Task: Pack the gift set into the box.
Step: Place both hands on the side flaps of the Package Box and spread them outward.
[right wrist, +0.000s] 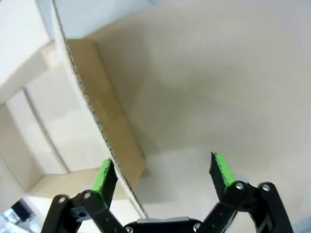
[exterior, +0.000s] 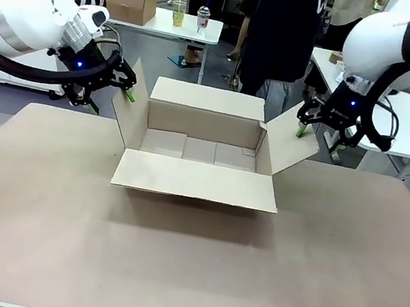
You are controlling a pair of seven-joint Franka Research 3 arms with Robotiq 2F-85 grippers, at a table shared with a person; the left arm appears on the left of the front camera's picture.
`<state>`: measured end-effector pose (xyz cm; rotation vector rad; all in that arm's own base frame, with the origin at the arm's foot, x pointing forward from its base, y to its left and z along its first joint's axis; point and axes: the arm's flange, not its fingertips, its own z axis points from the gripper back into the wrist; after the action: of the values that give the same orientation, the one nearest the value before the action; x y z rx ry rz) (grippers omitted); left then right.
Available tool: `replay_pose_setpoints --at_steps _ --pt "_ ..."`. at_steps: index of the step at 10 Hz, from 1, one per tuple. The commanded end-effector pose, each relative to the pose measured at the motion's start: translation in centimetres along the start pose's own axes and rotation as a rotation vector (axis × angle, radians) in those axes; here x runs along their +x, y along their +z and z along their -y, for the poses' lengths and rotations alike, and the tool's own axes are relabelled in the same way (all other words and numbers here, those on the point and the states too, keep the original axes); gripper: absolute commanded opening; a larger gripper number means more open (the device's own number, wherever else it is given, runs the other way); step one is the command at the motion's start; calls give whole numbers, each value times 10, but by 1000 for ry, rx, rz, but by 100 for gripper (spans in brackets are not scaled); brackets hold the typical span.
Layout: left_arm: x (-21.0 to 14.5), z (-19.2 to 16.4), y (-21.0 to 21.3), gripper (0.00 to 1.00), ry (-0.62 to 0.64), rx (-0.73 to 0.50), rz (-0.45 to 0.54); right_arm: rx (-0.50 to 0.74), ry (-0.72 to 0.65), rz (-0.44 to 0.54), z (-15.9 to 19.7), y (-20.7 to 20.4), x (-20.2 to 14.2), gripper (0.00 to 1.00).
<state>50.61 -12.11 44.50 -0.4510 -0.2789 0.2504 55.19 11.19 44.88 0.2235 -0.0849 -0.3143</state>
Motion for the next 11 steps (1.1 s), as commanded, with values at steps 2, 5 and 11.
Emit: replay_pose_setpoints --at_steps 2,5,11 --pt "0 -1 0 100 2 11 10 -108 29 18 -12 7 -1 100" --pt "0 -1 0 100 2 11 10 -108 29 18 -12 7 -1 100" --pt "0 -1 0 100 2 11 10 -108 29 18 -12 7 -1 100"
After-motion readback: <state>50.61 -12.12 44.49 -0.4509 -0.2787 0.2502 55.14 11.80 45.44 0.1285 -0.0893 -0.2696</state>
